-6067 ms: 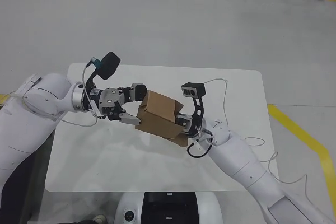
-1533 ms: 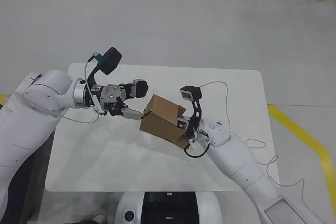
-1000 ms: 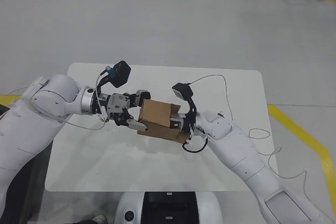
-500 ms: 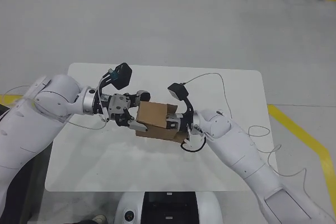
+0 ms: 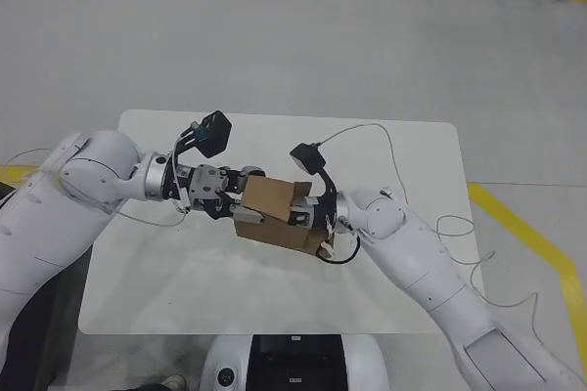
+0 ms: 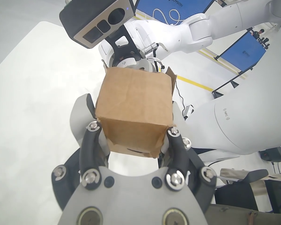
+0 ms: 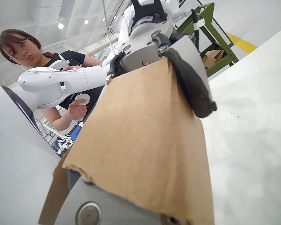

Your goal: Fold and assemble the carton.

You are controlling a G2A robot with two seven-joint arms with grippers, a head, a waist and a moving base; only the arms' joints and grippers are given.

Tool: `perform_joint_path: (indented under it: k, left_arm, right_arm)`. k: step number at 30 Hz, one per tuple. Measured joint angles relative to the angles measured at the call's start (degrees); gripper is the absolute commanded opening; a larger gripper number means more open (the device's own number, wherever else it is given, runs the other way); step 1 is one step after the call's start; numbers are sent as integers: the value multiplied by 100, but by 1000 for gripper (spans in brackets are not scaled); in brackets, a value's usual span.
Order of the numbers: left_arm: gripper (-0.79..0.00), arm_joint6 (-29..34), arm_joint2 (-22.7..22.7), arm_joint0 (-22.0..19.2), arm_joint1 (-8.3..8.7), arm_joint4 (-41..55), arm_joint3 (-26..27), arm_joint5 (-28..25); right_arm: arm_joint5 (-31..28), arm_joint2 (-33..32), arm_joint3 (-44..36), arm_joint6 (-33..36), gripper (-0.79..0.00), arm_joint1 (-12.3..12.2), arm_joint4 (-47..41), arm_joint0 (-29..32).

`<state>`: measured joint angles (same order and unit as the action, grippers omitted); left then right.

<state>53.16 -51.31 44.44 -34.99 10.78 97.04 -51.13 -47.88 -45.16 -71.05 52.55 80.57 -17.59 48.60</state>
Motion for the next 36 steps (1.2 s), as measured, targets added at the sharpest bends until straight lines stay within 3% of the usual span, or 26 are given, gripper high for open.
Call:
perform_joint_path:
  k: [16, 29, 36]
  left_arm:
    - [-283, -171, -245, 159, 142, 194, -208, -170]
    - [-336, -304, -675, 464, 256, 159, -445, -249]
    - [-314, -621, -1000, 635, 292, -126, -573, -253]
  right_arm:
    - [91, -187, 58, -138, -785, -54, 154, -20]
    - [92, -815, -114, -318, -785, -263, 256, 295]
    - [164, -1197, -429, -621, -785, -382, 389, 641]
